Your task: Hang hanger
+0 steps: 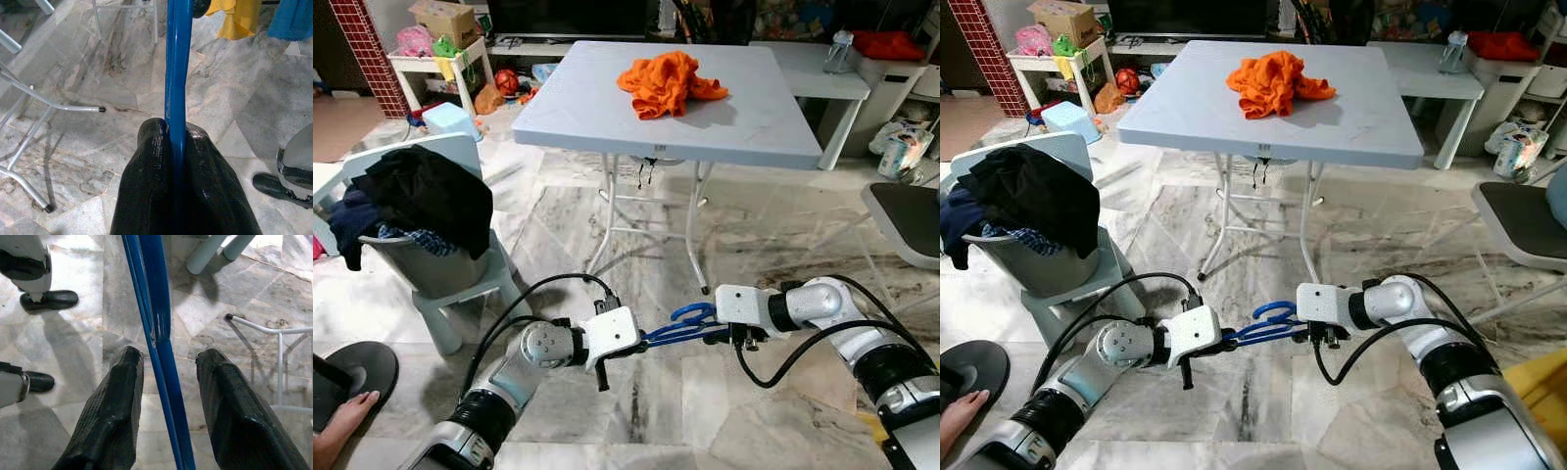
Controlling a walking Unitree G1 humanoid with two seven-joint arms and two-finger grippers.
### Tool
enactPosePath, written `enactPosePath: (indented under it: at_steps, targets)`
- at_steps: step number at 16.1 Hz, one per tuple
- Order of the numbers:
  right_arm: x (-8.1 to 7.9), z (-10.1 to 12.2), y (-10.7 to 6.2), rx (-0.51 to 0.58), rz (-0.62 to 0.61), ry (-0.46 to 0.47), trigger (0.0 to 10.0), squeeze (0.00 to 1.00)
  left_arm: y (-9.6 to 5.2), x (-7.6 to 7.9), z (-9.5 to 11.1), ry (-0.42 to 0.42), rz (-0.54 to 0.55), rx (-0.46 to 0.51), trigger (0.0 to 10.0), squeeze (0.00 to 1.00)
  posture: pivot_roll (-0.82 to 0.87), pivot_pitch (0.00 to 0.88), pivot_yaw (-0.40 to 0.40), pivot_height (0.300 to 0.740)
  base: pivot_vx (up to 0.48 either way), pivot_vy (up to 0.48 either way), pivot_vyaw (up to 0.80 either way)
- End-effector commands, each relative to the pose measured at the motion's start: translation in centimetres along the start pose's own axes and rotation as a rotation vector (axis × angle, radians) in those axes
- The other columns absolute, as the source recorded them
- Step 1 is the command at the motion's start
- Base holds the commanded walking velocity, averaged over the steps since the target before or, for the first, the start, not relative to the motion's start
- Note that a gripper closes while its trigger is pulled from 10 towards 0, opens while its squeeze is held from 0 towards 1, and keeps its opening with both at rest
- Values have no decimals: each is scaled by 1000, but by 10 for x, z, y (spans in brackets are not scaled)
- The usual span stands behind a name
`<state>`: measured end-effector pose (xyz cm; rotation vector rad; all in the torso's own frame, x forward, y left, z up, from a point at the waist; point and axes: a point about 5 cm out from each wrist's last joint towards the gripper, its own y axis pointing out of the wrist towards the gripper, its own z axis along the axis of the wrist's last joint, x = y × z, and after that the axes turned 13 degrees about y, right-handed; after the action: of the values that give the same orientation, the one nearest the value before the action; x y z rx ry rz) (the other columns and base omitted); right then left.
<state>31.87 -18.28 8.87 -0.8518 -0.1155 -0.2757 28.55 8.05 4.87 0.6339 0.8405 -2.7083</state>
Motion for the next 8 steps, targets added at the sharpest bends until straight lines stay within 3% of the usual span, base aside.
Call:
enactPosePath:
  at_steps: [1, 3, 5, 7, 8]
  targets:
    - [-4, 18, 11, 50, 9, -98, 10000, 0, 6, -5, 12, 48, -6, 35, 10000, 0, -117, 0, -16, 740, 0, 0, 0]
    - [-6, 16, 12, 54, 6, -141, 10000, 0, 6, -6, 12, 51, -6, 33, 10000, 0, -117, 0, -16, 740, 0, 0, 0]
    - [3, 2, -1, -30, -89, -205, 10000, 0, 3, -9, 10, 48, 3, 26, 10000, 0, -113, 0, -15, 740, 0, 0, 0]
    - [12, 6, -10, 34, -155, -157, 10000, 0, 3, -9, 9, 49, 4, 20, 10000, 0, -113, 0, -15, 740, 0, 0, 0]
    - [13, 7, -11, 39, -163, -158, 10000, 1000, 3, -9, 9, 50, 4, 20, 10000, 0, -118, 0, -13, 740, 0, 0, 0]
